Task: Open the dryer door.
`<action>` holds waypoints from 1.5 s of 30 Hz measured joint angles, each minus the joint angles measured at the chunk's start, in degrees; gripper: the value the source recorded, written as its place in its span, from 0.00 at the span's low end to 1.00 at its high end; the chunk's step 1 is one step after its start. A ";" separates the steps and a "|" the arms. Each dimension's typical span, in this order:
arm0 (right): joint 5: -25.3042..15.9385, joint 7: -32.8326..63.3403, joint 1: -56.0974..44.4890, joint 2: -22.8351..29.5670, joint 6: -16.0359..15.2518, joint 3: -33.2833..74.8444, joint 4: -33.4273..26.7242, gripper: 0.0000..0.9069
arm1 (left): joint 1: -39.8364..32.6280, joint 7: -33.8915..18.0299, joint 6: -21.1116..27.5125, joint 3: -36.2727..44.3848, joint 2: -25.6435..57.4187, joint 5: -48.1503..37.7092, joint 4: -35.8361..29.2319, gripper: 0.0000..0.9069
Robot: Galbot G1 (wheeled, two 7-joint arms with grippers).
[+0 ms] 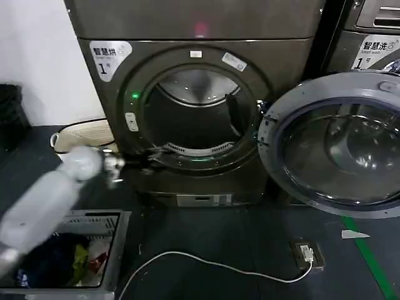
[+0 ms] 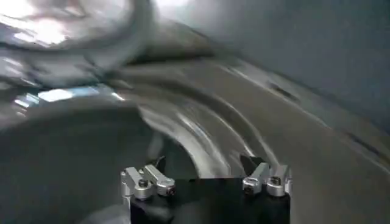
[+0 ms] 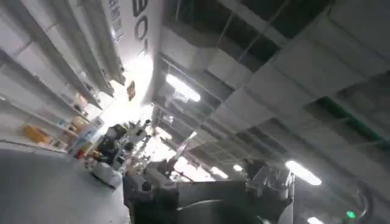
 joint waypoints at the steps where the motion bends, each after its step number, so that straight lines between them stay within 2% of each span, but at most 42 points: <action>1: 0.38 -0.07 0.06 0.06 -0.12 -0.20 0.17 1.00 | 0.27 1.23 -0.01 0.02 0.88 0.29 -0.01 1.00; 5: 2.93 -0.21 0.23 0.16 -0.61 -1.10 0.38 1.00 | 1.86 5.78 0.00 0.15 4.96 0.09 0.18 1.00; 10: 6.32 -0.39 0.23 0.15 -1.12 -1.78 -0.02 1.00 | 4.54 7.85 0.00 -0.41 10.04 -1.04 -1.41 1.00; 20: 6.75 -0.90 0.29 1.03 -1.88 -2.61 0.04 1.00 | 15.54 8.95 0.02 -3.62 19.95 -1.31 -8.17 1.00; 45: 6.65 -0.78 -0.52 2.23 -0.93 -1.09 -1.44 1.00 | 17.65 9.69 0.08 -3.19 22.10 -2.38 -9.31 1.00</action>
